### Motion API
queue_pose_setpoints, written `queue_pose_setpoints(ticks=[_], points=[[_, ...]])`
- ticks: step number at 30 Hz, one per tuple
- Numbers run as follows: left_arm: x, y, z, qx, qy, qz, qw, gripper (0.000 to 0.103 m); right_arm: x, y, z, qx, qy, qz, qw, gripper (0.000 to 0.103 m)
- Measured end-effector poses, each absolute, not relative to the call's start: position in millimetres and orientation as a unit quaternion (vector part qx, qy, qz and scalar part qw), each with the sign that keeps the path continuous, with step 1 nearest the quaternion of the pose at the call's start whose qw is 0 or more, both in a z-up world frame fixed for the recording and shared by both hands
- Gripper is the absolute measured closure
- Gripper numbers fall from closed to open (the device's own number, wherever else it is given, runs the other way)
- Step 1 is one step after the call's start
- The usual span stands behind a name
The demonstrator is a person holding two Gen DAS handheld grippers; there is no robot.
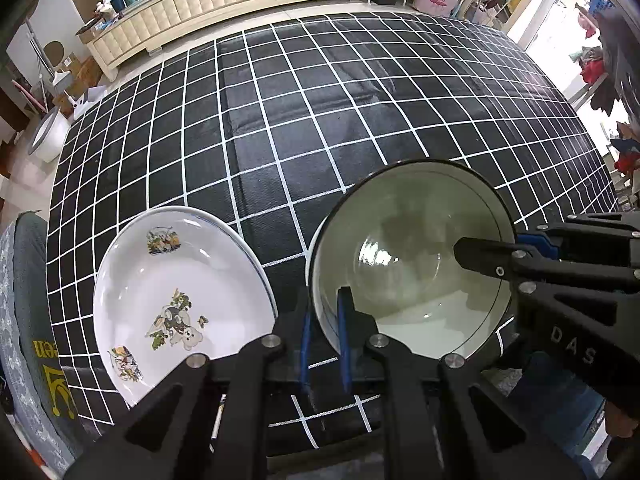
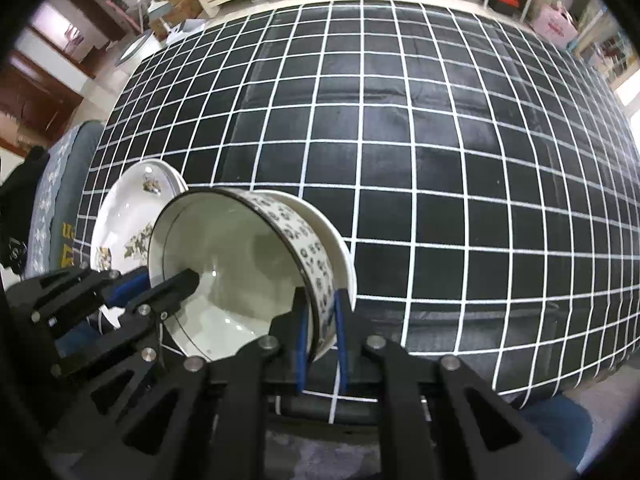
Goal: Organize plates and bowls
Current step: 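Lift the patterned bowl with both tools toward the plate stack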
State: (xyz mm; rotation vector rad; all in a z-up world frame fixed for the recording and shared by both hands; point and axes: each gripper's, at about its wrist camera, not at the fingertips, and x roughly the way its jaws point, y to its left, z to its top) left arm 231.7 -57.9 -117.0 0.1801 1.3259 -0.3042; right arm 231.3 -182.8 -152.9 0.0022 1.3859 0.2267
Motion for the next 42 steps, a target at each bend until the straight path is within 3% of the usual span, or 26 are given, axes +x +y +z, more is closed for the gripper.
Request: queue_pose_setpoints(ticks=[7,11,14,16,20,26,35,42], points=[[231.3,-58.1,-115.3,0.092,0.609,-0.141,0.775,0.090,233.4,-189.0,-150.5,-0.003,0.638,0.085,0.765,0.076],[233.8,-54.7,-114.1,0.085,0.611,-0.139,0.774,0.088,233.7,-193.2,-149.8,-0.008,0.637,0.078,0.767,0.052],[234.3,-52.0,-111.3,0.081,0.608,-0.134,0.779,0.075,232.7,-196.1,-148.2,-0.008,0.629,0.075,0.774,0.047],[234.0,-49.4,-107.9,0.075,0.602,-0.135,0.784,0.073,233.2,-198.9,-147.9,-0.002,0.625,0.073,0.777,0.044],[235.6,-45.6,-104.9,0.060,0.599,-0.136,0.787,0.063,236.0,-204.3,-151.7,0.011,0.623,0.070,0.779,0.041],[239.4,-44.5,-112.7,0.049,0.600,-0.133,0.787,0.063,229.9,-200.6,-145.8,-0.039,0.575,0.060,0.815,0.033],[244.0,-47.7,-130.0,0.065,0.602,-0.119,0.787,0.061,243.3,-225.5,-174.7,0.060,0.610,0.074,0.786,0.028],[255.9,-44.7,-146.7,0.054,0.614,-0.133,0.776,0.057,242.7,-226.9,-180.0,0.073,0.619,0.076,0.778,0.027]])
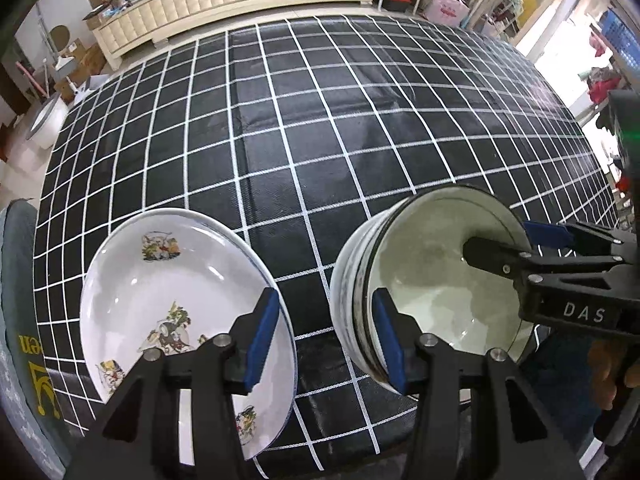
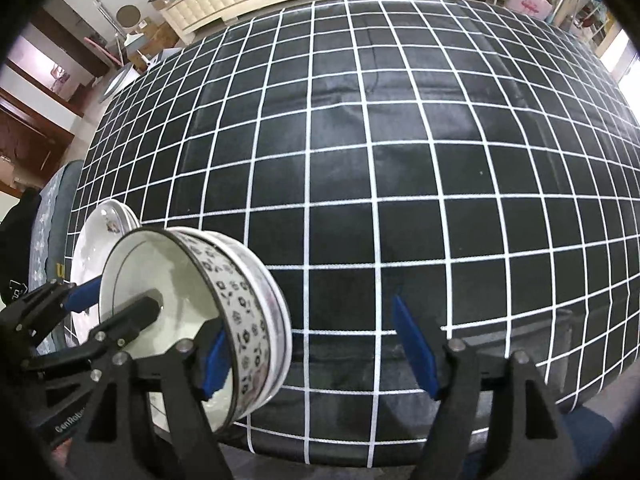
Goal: Organize plates and bowls
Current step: 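Lift the patterned bowl with both tools toward the plate stack, then lower the patterned bowl into the nested white bowls with both tools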
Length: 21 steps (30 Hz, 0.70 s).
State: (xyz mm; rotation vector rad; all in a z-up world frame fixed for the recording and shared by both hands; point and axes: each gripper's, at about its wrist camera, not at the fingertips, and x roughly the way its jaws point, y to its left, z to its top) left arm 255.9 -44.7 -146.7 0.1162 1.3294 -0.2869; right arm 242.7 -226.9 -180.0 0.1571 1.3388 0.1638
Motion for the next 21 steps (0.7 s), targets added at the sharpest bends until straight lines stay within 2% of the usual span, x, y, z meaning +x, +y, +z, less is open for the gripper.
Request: queue_pose_setpoints(ticks=[5,21], points=[[258.3,-53.4,-152.7,0.074,0.618,-0.158,0.767,0.057,243.4,-226.5,-182.6,0.069,0.632,0.081,0.768,0.027],[260.7,-56.4,-186.8,0.026,0.652,-0.213,0.727,0.056,234.2,-221.9,-194.9,0.122,0.651,0.121,0.740,0.027]])
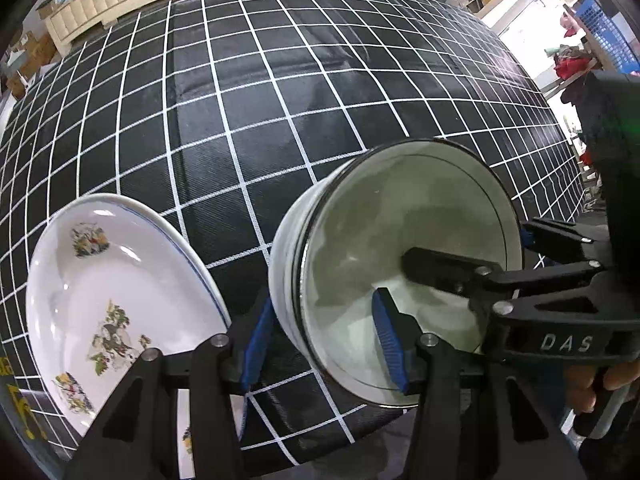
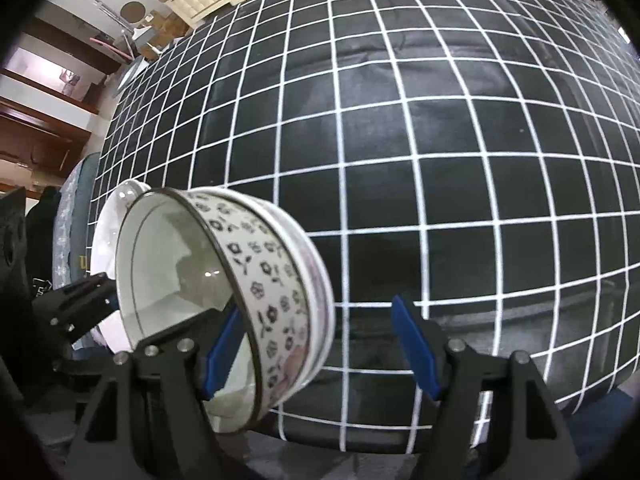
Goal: Organize plates and bowls
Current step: 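Lower the patterned bowl into the nested white bowls with both tools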
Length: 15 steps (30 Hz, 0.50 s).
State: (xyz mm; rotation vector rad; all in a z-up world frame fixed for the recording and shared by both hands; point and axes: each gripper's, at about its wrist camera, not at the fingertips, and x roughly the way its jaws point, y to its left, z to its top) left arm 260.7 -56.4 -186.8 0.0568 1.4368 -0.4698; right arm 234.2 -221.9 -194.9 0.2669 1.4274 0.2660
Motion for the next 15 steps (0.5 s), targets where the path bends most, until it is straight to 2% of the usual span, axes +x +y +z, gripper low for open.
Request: queue_pose_setpoints(ticks=[4,7,15], points=[[252.2,-61.2,-194.7,0.037,0.654,-0.220,0.723,0.055,232.7,-216.2,-203.1,0.137,0.657,0.132,0.730,0.028],[248.7,-62.4,-197.4,0.028,0.652,-0.219,0.726,0.055,232.2,-219.7,-200.0,0.156,0.652,0.145,0.727,0.041],[249.6,-47.6,-202.4,0.004,0.646,-0.217,0.732,0.055,237.7,-221.6,-197.1,0.157,0.643,0.152,0.734,0.041]])
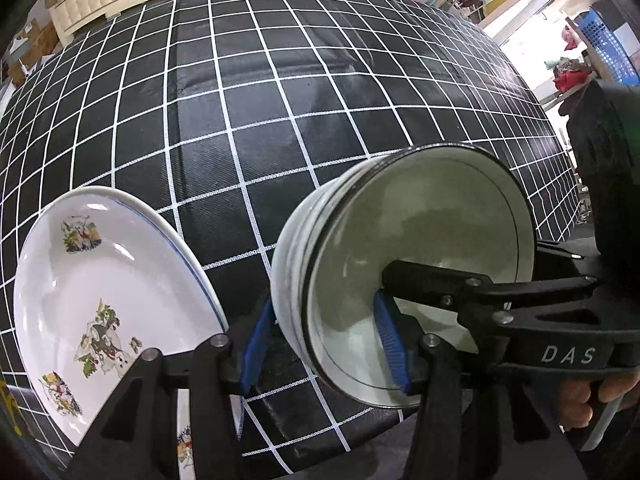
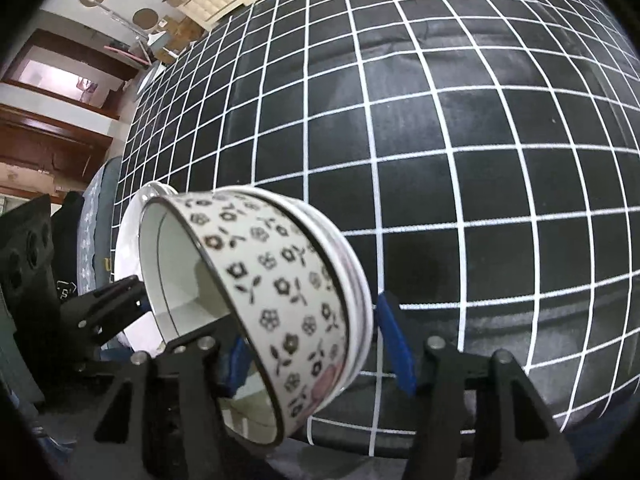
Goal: Organize plates and bowls
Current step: 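Lower the patterned bowl into the nested white bowls with both tools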
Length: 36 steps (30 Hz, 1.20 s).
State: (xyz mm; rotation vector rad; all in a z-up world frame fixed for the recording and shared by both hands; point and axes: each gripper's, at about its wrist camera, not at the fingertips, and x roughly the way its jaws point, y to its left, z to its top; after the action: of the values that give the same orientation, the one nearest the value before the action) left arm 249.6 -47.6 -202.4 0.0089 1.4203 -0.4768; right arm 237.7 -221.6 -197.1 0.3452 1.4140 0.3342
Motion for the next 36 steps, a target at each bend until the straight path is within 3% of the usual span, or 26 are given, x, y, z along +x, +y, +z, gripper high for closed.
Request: queue_pose_setpoints(ticks=[15,25,36], points=[[253.5,-43.0,-186.7,0.013,0.642,-0.198,0.741,0.060,236.5,-212.1,-198.0,0.187,0.649,0.144,0.723,0.046],[255.7,-36.6,-162.8,-0.002,0.626,-0.189,0.757,0.060,240.3,-198.1,-165.7,0.174,0.638,0.149,0.736,0.046],[255.4,26.6,-123.8,-0.021,0.605,-0.142,0.783,0.060,253.8,-118.4,-138.2,0.127,0.629,0.209,0.738,0.046]])
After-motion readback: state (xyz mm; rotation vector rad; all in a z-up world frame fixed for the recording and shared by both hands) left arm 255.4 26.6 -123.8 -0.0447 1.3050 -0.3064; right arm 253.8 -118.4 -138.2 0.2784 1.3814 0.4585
